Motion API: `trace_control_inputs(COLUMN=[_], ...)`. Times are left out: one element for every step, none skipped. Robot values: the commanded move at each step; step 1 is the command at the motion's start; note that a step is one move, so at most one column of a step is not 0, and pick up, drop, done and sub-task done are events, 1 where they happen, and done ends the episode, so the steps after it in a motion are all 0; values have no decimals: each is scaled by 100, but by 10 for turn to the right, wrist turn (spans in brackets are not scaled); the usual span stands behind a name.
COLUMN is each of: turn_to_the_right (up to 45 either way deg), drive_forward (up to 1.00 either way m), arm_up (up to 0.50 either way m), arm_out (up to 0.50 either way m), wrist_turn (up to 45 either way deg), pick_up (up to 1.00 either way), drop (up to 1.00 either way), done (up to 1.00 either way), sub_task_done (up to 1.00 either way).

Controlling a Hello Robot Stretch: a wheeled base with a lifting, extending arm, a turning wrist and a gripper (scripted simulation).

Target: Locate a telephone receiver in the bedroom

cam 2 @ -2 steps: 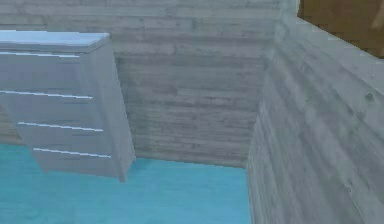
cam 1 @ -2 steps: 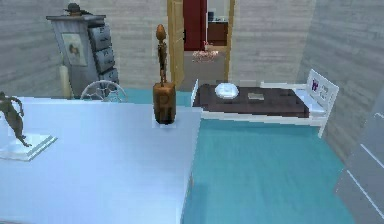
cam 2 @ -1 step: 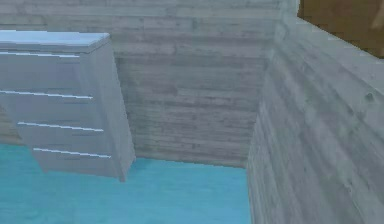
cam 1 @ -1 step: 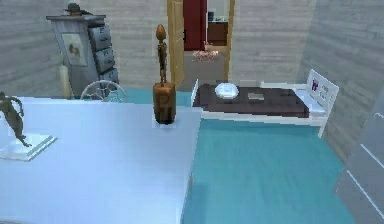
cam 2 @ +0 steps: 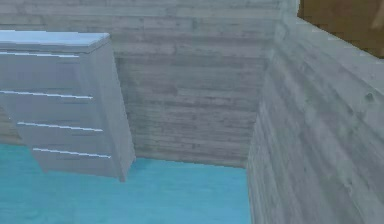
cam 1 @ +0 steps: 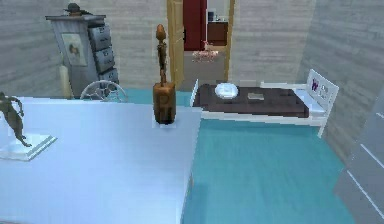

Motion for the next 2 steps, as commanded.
trace_control_inputs(turn_to_the_right=[450,-450], drive_forward=[0,0], arm_up=[0,0], arm_out=[0,0], wrist_turn=[0,0], pick_up=[0,0], drop=[0,0], done=[0,0], sub_task_done=[0,0])
